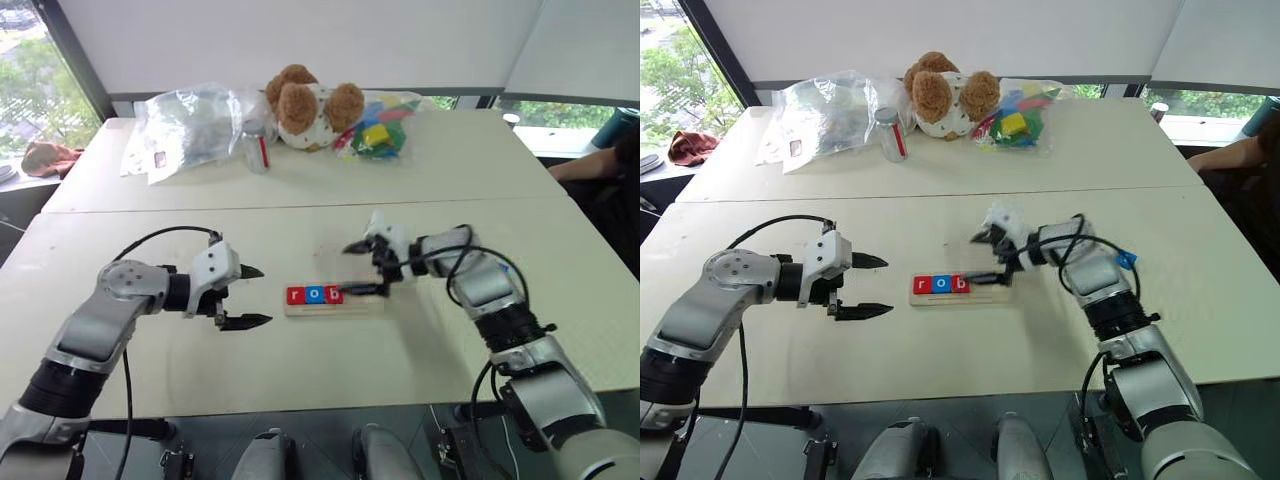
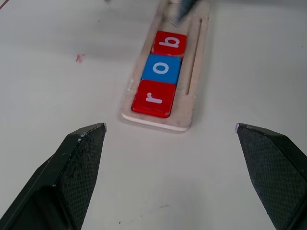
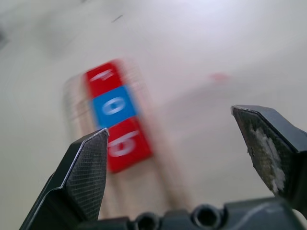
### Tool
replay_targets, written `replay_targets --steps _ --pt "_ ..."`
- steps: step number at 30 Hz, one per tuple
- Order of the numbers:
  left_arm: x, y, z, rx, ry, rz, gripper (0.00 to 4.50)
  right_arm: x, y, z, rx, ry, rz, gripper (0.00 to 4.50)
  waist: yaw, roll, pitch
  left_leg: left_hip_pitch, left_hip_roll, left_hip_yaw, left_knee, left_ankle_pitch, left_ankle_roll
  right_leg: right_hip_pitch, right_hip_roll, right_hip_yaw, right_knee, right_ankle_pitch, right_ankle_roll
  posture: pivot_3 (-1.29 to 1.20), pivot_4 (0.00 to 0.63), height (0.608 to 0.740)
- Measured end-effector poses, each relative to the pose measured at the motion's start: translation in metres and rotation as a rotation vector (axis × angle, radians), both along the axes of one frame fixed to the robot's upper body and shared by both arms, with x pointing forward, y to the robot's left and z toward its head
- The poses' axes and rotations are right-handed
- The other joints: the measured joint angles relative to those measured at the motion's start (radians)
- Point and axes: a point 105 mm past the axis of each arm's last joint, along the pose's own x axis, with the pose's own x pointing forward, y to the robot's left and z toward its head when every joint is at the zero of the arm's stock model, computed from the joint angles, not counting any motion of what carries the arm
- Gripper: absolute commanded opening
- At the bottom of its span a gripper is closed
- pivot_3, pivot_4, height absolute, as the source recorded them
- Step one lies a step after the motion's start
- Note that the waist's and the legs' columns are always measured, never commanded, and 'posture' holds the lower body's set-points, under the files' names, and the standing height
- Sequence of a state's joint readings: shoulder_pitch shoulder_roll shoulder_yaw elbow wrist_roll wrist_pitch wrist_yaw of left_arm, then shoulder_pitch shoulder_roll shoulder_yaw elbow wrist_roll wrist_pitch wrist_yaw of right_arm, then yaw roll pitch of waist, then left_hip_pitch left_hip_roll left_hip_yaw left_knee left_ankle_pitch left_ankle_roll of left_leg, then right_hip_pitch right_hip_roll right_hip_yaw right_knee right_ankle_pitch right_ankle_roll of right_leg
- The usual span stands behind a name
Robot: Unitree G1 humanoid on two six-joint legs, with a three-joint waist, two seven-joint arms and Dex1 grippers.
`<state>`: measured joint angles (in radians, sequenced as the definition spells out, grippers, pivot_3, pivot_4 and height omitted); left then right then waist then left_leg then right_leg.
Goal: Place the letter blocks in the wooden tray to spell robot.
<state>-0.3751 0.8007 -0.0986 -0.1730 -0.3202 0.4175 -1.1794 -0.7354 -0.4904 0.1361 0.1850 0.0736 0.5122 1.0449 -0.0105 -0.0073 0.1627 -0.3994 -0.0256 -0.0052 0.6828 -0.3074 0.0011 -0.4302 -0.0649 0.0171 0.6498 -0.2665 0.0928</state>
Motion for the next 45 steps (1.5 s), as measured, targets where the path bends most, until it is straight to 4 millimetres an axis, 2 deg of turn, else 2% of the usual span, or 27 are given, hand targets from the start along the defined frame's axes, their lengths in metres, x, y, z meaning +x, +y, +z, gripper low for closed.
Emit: replay_targets --steps 3,5,10,13,15,20,26,29,31,33,37,43,45 --pt "-0.004 -0.013 0.015 -0.038 -0.016 -0.056 4.5 0.009 -0.029 0.041 0.13 -0.093 -0.265 4.46 0.0 0.0 0.0 -0.002 0.0 -0.001 0.0 0.001 -0.001 -0.002 0.0 0.0 0.0 0.0 0.0 0.0 0.15 0.74" --pt "-0.005 -0.022 0.026 -0.074 -0.024 -0.087 4.5 0.005 -0.05 0.051 0.21 -0.147 -0.468 4.46 0.001 -0.001 -0.001 -0.003 0.0 -0.002 0.0 0.001 -0.001 -0.002 0.0 -0.001 0.001 0.0 0.0 0.0 0.15 0.74" --pt "-0.001 -0.033 0.039 -0.114 -0.043 -0.124 4.5 -0.001 -0.078 0.017 0.23 -0.084 -0.821 4.46 -0.008 0.0 -0.001 -0.003 -0.001 0.001 0.001 0.001 -0.001 -0.004 0.001 0.002 0.002 0.0 0.0 0.0 0.15 0.74" --pt "0.004 -0.036 0.029 -0.101 -0.02 -0.126 4.5 -0.005 -0.078 -0.01 0.252 -0.006 -0.947 4.46 -0.007 0.0 -0.001 -0.002 0.0 0.001 0.0 0.001 -0.001 -0.004 0.002 0.002 0.005 0.0 0.0 0.0 0.15 0.74" --pt "0.006 -0.035 0.024 -0.092 -0.008 -0.117 4.5 -0.007 -0.08 -0.022 0.236 0.016 -0.979 4.46 -0.007 0.0 -0.001 -0.003 0.0 0.001 0.0 0.001 -0.001 -0.005 0.003 0.001 0.006 0.0 0.0 0.0 0.15 0.74" --pt "0.008 -0.034 0.021 -0.083 -0.012 -0.11 4.5 -0.007 -0.088 -0.036 0.213 0.024 -1.046 4.46 -0.006 0.0 -0.001 -0.003 -0.001 0.001 0.001 0.0 0.001 -0.004 0.003 0.001 0.005 0.0 0.0 0.0 0.15 0.74" --pt "0.007 -0.032 0.017 -0.077 -0.01 -0.089 4.5 -0.001 -0.076 -0.058 0.199 0.081 -1.009 4.46 -0.01 0.0 -0.001 -0.002 0.0 0.001 0.001 0.0 0.001 -0.004 0.003 0.001 0.006 0.0 0.0 0.0 0.15 0.74" --pt "0.007 -0.03 0.016 -0.067 -0.011 -0.079 4.5 0.007 -0.073 -0.06 0.196 0.069 -0.98 4.46 -0.011 0.0 -0.001 0.0 0.0 0.001 0.001 -0.001 0.002 -0.002 0.003 0.001 0.005 0.0 0.0 0.0 0.15 0.74" --pt "0.006 -0.029 0.015 -0.067 -0.007 -0.073 4.5 0.013 -0.074 -0.062 0.189 0.059 -0.972 3.94 -0.011 0.0 -0.001 0.005 0.0 0.001 0.0 -0.001 0.004 0.002 0.003 0.001 0.005 0.0 0.0 0.0 0.15 0.74" --pt "0.007 -0.029 0.015 -0.068 -0.009 -0.067 4.5 0.017 -0.072 -0.063 0.191 0.052 -0.961 3.18 -0.01 0.0 -0.001 0.007 0.0 0.001 0.0 -0.002 0.004 0.004 0.003 0.002 0.005 0.0 0.0 0.0 0.15 0.74" --pt "0.006 -0.026 0.012 -0.061 -0.003 -0.059 4.5 0.018 -0.069 -0.063 0.197 0.044 -0.945 1.19 -0.006 0.0 -0.001 0.007 0.0 0.001 0.0 -0.002 0.004 0.004 0.003 0.002 0.005 0.0 0.0 0.0 0.15 0.74" --pt "0.007 -0.027 0.012 -0.06 -0.004 -0.06 4.5 0.014 -0.072 -0.062 0.19 0.043 -0.97 1.19 -0.004 0.0 -0.001 0.007 0.0 0.0 0.0 -0.002 0.004 0.004 0.003 0.001 0.005 0.0 0.0 0.0 0.15 0.74" --pt "0.006 -0.028 0.013 -0.06 -0.003 -0.073 4.5 0.003 -0.076 -0.059 0.18 0.036 -0.997 1.19 -0.001 0.0 -0.001 0.006 0.0 0.0 0.0 -0.002 0.004 0.004 0.002 0.001 0.005 0.0 0.0 0.0 0.15 0.74"
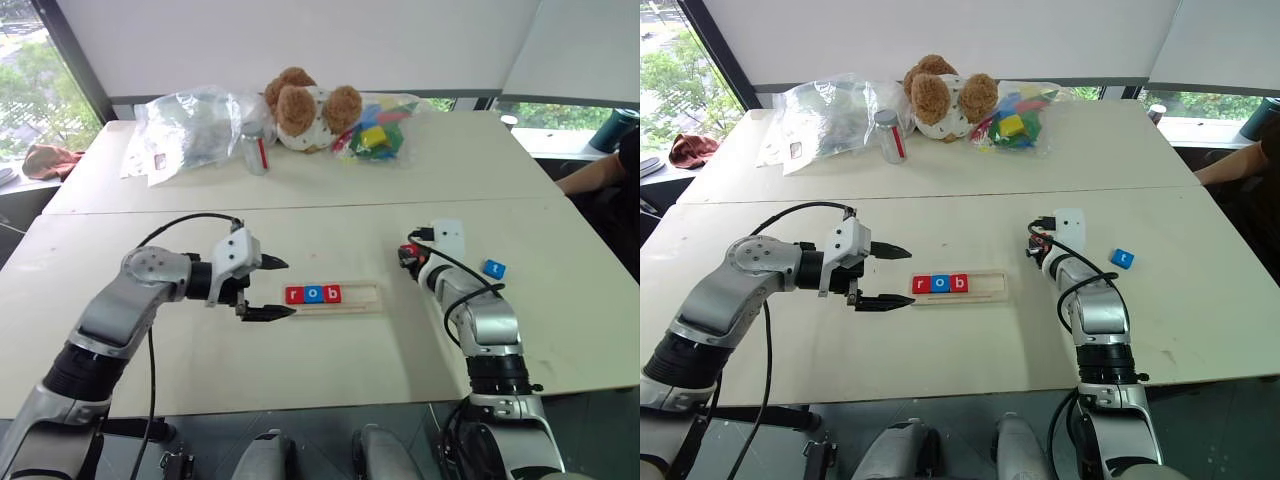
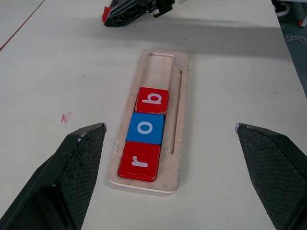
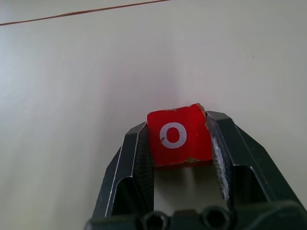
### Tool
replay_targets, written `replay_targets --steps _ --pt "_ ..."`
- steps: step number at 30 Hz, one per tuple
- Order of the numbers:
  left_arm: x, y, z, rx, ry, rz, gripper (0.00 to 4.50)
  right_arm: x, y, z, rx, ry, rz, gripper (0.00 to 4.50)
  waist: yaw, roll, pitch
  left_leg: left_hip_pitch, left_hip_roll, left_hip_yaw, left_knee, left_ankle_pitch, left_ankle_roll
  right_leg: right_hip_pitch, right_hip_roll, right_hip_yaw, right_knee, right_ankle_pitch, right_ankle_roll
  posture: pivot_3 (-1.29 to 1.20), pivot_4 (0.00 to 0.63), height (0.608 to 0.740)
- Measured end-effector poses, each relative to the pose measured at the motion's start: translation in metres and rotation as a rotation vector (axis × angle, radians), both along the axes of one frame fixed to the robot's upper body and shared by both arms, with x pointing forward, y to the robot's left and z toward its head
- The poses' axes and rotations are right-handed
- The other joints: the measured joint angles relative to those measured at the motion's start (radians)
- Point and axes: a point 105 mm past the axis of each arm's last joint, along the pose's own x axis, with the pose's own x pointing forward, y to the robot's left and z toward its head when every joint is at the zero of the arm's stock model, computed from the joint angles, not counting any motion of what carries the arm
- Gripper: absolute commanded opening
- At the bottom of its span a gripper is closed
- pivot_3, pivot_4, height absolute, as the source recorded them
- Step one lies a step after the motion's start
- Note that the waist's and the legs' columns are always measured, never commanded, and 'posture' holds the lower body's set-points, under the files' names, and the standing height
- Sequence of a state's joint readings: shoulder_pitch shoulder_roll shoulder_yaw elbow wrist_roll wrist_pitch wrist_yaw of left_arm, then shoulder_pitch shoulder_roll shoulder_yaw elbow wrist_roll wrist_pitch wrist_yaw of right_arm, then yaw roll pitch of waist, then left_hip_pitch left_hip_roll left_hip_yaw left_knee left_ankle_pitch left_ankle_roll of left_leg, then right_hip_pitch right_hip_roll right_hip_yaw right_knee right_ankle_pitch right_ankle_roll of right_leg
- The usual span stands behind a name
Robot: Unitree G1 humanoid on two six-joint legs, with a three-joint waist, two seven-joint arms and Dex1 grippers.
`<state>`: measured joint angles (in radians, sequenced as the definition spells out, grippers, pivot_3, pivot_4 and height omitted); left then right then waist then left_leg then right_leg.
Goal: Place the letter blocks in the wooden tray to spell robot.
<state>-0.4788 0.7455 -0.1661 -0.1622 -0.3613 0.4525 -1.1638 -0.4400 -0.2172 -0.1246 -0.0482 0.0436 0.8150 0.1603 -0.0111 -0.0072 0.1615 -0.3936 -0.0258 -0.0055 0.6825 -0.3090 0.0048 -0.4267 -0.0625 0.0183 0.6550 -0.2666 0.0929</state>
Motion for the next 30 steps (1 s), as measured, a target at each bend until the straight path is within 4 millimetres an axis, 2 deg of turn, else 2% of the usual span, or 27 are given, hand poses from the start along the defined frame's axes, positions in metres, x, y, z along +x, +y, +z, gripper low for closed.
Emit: replay_targets --steps 5,8,10,13,17,21,22,24,27,29,30 --pt "-0.003 -0.005 0.0 0.003 0.007 -0.046 4.5 -0.046 -0.012 0.008 0.011 0.031 -0.149 1.19 -0.001 0.0 0.0 -0.001 0.0 0.0 0.0 0.0 0.0 -0.001 0.0 0.0 -0.001 0.0 0.0 0.0 0.15 0.74" --pt "0.002 -0.013 0.003 -0.016 -0.007 -0.065 4.5 -0.067 -0.003 0.006 0.059 0.073 -0.205 1.19 -0.005 0.0 0.0 0.0 0.0 0.001 0.0 0.0 0.0 -0.001 0.001 0.001 0.0 0.0 0.0 0.0 0.15 0.74" --pt "0.004 -0.018 0.001 -0.018 -0.009 -0.082 4.5 -0.071 0.005 0.002 0.093 0.102 -0.216 1.19 -0.006 0.0 0.0 0.001 0.0 0.001 0.0 0.0 0.0 0.001 0.001 0.0 0.001 0.0 0.0 0.0 0.15 0.74" --pt "0.005 -0.021 -0.003 -0.014 0.001 -0.105 4.5 -0.074 0.009 -0.008 0.107 0.157 -0.22 2.6 -0.006 0.0 0.0 0.001 0.0 0.001 0.0 0.0 0.0 0.0 0.003 0.0 0.001 0.0 0.0 0.0 0.15 0.74" --pt "0.007 -0.021 -0.006 -0.012 0.015 -0.107 4.5 -0.075 0.005 -0.009 0.099 0.165 -0.227 4.48 -0.002 0.0 0.0 0.001 0.0 0.0 0.0 0.0 0.0 0.0 0.002 0.0 0.0 0.0 0.0 0.0 0.15 0.74" --pt "0.008 -0.022 -0.006 -0.014 0.01 -0.114 4.5 -0.075 0.001 -0.007 0.079 0.17 -0.191 4.48 -0.003 0.0 0.0 0.001 0.0 0.001 0.0 0.0 0.0 0.0 0.002 0.0 0.0 0.0 0.0 0.0 0.15 0.74" --pt "0.008 -0.022 -0.006 -0.015 0.009 -0.115 4.5 -0.074 -0.002 -0.003 0.059 0.157 -0.164 4.48 -0.003 0.0 0.0 0.001 0.0 0.001 0.0 0.0 0.0 0.0 0.002 0.0 0.0 0.0 0.0 0.0 0.15 0.74" --pt "0.008 -0.018 -0.004 -0.014 0.008 -0.113 4.5 -0.067 -0.01 0.017 0.007 0.081 -0.093 4.48 -0.004 0.0 0.0 0.001 0.0 0.001 0.0 0.0 0.001 0.0 0.002 -0.001 -0.001 0.0 0.0 0.0 0.15 0.74" --pt "0.005 -0.008 0.003 -0.007 0.025 -0.121 4.5 -0.055 -0.016 0.058 -0.12 -0.049 0.261 4.48 -0.007 0.0 0.001 0.002 0.0 0.001 0.0 -0.001 0.002 0.003 0.004 -0.001 -0.003 0.0 0.0 0.0 0.15 0.74" --pt "0.002 -0.002 0.008 0.003 0.028 -0.128 4.5 -0.058 -0.017 0.065 -0.162 -0.053 0.464 4.48 -0.005 -0.001 0.001 0.002 0.002 0.0 -0.001 -0.002 0.004 0.004 0.006 -0.003 -0.005 0.0 0.0 0.0 0.15 0.74" --pt "-0.002 0.001 0.01 0.025 0.021 -0.141 4.5 -0.063 -0.017 0.062 -0.191 -0.031 0.581 4.48 -0.005 -0.001 0.001 0.002 0.003 0.0 -0.001 -0.002 0.004 0.004 0.006 -0.003 -0.006 0.0 0.0 0.0 0.15 0.74"
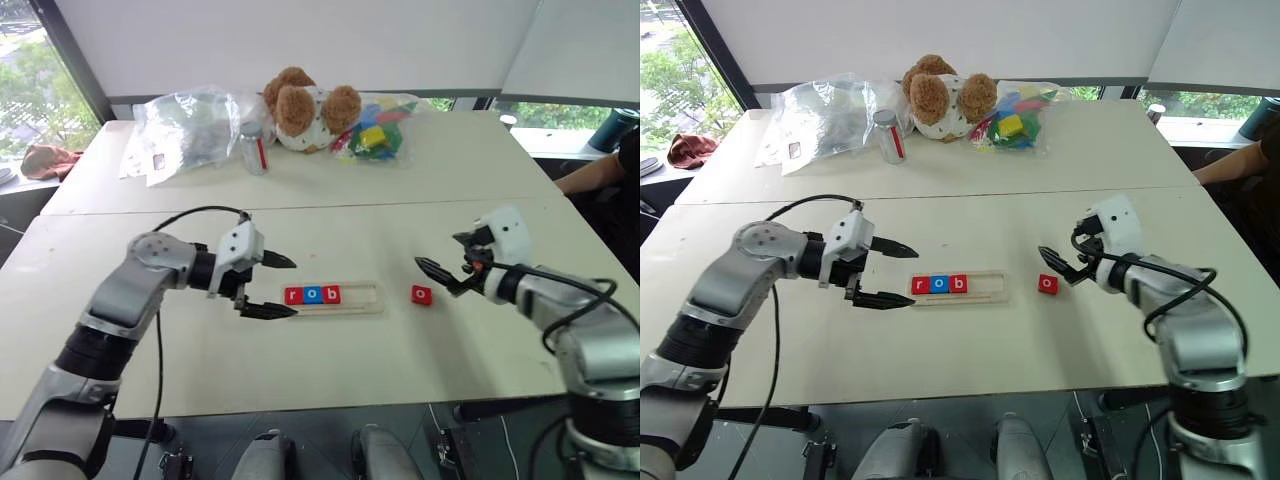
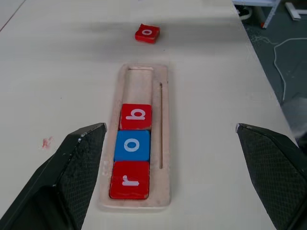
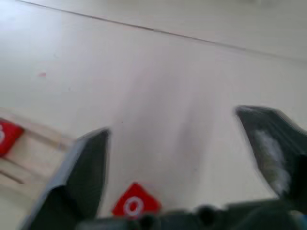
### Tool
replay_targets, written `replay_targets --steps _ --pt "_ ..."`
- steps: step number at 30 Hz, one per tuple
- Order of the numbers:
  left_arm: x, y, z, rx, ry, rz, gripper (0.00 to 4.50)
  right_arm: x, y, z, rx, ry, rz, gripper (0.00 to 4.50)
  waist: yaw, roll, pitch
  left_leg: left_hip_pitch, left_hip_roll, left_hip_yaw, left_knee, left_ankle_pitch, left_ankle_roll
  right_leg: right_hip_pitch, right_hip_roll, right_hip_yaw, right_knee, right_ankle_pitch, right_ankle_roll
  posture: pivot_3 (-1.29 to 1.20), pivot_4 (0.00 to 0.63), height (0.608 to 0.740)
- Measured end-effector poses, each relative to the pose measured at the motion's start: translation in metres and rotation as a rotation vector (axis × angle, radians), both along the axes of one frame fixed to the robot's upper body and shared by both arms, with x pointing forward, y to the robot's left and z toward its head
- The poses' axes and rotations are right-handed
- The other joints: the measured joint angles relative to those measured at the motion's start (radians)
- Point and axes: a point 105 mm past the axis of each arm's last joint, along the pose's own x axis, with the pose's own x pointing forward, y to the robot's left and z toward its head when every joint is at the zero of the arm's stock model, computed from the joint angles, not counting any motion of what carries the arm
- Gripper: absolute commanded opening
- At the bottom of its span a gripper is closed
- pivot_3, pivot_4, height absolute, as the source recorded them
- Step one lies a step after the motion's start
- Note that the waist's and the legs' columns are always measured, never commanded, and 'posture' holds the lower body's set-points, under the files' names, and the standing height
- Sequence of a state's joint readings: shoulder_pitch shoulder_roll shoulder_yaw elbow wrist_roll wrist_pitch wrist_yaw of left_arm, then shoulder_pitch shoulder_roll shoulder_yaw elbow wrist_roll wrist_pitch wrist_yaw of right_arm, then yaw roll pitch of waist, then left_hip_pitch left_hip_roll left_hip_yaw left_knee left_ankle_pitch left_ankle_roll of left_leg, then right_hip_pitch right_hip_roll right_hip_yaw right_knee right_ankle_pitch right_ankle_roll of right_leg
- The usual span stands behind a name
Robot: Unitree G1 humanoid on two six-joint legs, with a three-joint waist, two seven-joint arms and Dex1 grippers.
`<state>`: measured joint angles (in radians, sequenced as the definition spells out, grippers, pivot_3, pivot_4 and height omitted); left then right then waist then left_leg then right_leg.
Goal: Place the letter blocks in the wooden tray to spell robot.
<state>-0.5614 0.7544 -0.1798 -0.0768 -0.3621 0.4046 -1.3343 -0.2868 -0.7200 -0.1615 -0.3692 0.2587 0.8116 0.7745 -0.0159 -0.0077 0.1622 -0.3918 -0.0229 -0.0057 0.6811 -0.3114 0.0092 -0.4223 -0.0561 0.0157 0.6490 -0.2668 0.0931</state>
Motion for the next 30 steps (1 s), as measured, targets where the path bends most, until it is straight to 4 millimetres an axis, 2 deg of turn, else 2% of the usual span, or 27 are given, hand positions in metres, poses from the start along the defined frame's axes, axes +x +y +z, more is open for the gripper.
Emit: replay_targets --steps 1,4,7,12,21,24,29,30 --pt "-0.006 0.004 0.0 0.035 -0.009 -0.02 4.5 -0.003 -0.004 -0.009 -0.052 0.038 0.098 4.48 -0.001 0.0 0.0 0.0 0.0 0.0 0.0 -0.001 0.001 0.0 0.0 0.0 0.0 0.0 0.0 0.0 0.15 0.74" --pt "-0.017 0.01 -0.003 0.094 -0.023 -0.049 4.5 -0.003 -0.029 -0.037 -0.144 0.124 0.2 4.48 0.0 0.0 0.0 0.0 0.0 0.003 0.001 -0.001 0.001 0.0 -0.002 0.002 -0.001 0.0 0.0 0.0 0.15 0.74" --pt "-0.021 0.011 -0.005 0.107 -0.025 -0.045 4.5 -0.004 -0.034 -0.053 -0.146 0.17 0.316 4.48 -0.001 0.0 0.0 0.0 0.0 0.004 0.003 -0.001 0.001 0.0 -0.004 0.003 0.0 0.0 0.0 0.0 0.15 0.74" --pt "-0.03 0.018 -0.018 0.131 0.009 0.0 4.5 0.004 -0.033 -0.061 -0.181 0.154 0.415 4.48 0.001 0.0 0.0 0.001 0.0 0.003 0.002 0.0 0.001 0.0 -0.004 0.003 0.001 0.0 0.0 0.0 0.15 0.74" --pt "-0.026 0.019 -0.013 0.116 -0.011 0.056 4.5 0.014 -0.03 -0.067 -0.176 0.128 0.464 4.48 0.004 0.0 0.0 0.0 -0.001 0.003 0.002 0.0 -0.001 0.0 -0.006 0.003 0.001 0.0 0.0 0.0 0.15 0.74" --pt "-0.025 0.019 -0.013 0.116 -0.012 0.059 4.5 0.014 -0.029 -0.069 -0.175 0.125 0.476 3.73 0.003 0.0 0.0 0.0 -0.001 0.003 0.002 0.0 -0.001 0.0 -0.006 0.003 0.001 0.0 0.0 0.0 0.15 0.74" --pt "-0.024 0.02 -0.015 0.126 -0.014 0.066 4.5 0.013 -0.027 -0.07 -0.173 0.119 0.496 1.22 0.003 0.0 0.0 0.0 -0.001 0.003 0.002 0.0 -0.001 0.0 -0.006 0.003 0.001 0.0 0.0 0.0 0.15 0.74" --pt "-0.023 0.021 -0.015 0.13 -0.013 0.071 4.5 0.013 -0.027 -0.069 -0.173 0.12 0.498 1.12 0.003 0.0 0.0 0.0 -0.001 0.003 0.002 0.0 -0.001 0.0 -0.006 0.003 0.001 0.0 0.0 0.0 0.15 0.74"
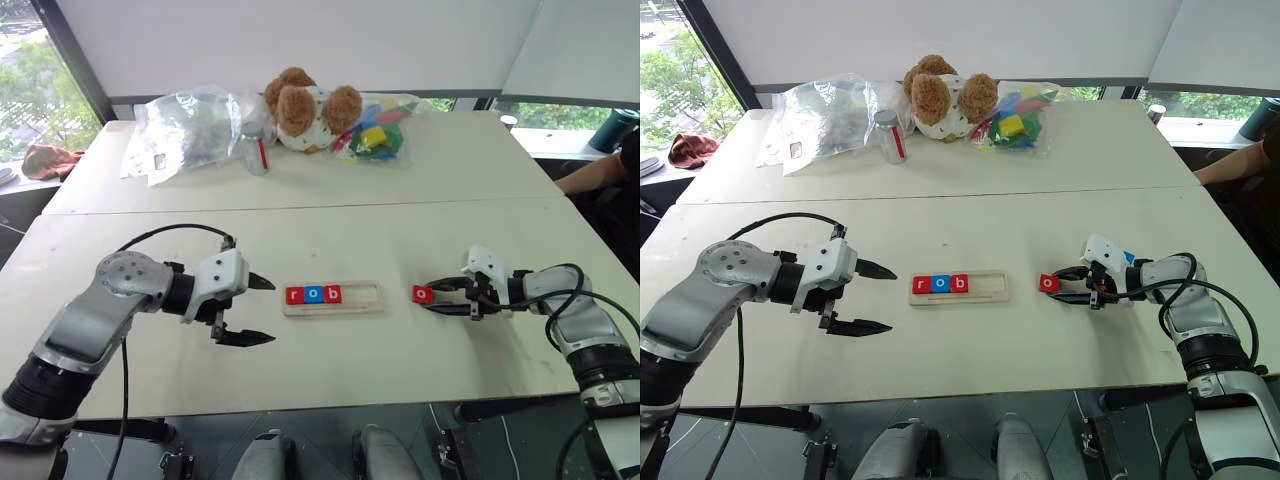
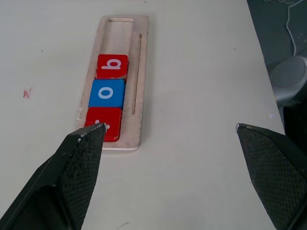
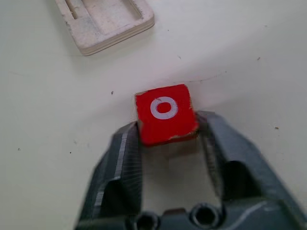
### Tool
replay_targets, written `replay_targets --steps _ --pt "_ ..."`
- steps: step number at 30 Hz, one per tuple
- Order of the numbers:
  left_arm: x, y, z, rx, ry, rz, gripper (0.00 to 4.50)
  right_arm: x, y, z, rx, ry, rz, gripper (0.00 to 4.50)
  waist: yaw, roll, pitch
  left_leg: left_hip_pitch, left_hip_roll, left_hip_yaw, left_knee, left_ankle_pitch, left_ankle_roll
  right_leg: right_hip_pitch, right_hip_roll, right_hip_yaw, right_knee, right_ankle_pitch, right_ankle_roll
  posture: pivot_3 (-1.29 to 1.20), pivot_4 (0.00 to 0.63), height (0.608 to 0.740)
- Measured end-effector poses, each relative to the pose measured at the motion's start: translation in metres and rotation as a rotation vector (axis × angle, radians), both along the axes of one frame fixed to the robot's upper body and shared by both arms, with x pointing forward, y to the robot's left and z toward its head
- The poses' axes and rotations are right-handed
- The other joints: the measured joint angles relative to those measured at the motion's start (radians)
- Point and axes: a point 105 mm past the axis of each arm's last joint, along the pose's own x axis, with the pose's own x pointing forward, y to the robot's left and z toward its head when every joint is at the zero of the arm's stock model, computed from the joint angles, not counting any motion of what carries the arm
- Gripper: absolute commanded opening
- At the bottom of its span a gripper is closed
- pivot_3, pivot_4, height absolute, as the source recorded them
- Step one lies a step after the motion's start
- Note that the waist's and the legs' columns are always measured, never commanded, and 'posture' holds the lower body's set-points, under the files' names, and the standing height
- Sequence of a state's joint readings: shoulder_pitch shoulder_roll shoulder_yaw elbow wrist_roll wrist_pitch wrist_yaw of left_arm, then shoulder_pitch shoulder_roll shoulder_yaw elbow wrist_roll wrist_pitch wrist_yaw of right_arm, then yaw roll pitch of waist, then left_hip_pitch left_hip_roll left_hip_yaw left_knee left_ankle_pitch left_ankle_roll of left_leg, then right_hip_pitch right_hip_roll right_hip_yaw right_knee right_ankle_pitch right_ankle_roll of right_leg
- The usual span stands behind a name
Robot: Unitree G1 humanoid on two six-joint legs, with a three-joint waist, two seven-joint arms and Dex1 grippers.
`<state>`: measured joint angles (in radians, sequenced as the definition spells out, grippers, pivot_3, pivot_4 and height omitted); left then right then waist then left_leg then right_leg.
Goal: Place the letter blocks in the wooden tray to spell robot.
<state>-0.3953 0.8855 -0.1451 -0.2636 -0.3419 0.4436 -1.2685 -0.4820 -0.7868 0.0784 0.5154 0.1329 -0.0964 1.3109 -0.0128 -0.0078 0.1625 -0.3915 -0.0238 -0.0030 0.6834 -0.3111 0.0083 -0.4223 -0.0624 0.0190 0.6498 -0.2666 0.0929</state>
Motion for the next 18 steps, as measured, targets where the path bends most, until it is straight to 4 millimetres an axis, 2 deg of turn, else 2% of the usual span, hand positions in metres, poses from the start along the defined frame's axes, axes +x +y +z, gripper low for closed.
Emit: replay_targets --steps 5,8,9,12,15,18 --pt "0.004 0.006 -0.005 0.016 0.009 0.018 4.5 0.002 0.005 0.004 0.021 0.027 -0.01 1.12 0.0 0.0 0.0 0.0 0.0 0.0 0.0 0.0 0.0 0.0 0.0 0.0 0.0 0.0 0.0 0.0 0.15 0.74" --pt "0.008 0.011 -0.006 0.025 0.005 0.035 4.5 0.008 0.031 0.027 0.036 0.002 0.051 1.12 -0.007 0.001 0.0 0.0 0.0 0.0 0.0 0.0 0.0 -0.002 0.0 0.001 0.001 0.0 0.0 0.0 0.15 0.74" --pt "0.01 0.012 -0.006 0.026 0.005 0.041 4.5 0.011 0.045 0.038 0.03 -0.019 0.089 1.12 -0.006 0.001 0.0 0.0 0.0 0.0 0.0 0.0 0.0 -0.002 0.0 0.0 0.002 0.0 0.0 0.0 0.15 0.74" --pt "0.012 0.013 -0.006 0.024 0.005 0.05 4.5 0.016 0.073 0.051 0.01 -0.052 0.161 1.12 -0.003 0.001 0.0 0.0 0.0 0.0 -0.001 0.0 -0.001 -0.002 0.0 0.0 0.002 0.0 0.0 0.0 0.15 0.74" --pt "0.013 0.013 -0.007 0.027 0.002 0.052 4.5 0.02 0.098 0.048 -0.039 -0.048 0.213 1.12 0.005 0.001 0.0 -0.001 0.0 -0.001 0.0 0.0 -0.001 -0.003 0.0 -0.001 0.001 0.0 0.0 0.0 0.15 0.74" --pt "0.012 0.014 -0.008 0.027 0.006 0.059 4.5 0.02 0.108 0.039 -0.089 -0.026 0.239 1.12 0.007 0.001 0.0 -0.003 -0.001 -0.001 0.0 0.0 -0.001 -0.003 -0.002 -0.001 0.0 0.0 0.0 0.0 0.15 0.74"
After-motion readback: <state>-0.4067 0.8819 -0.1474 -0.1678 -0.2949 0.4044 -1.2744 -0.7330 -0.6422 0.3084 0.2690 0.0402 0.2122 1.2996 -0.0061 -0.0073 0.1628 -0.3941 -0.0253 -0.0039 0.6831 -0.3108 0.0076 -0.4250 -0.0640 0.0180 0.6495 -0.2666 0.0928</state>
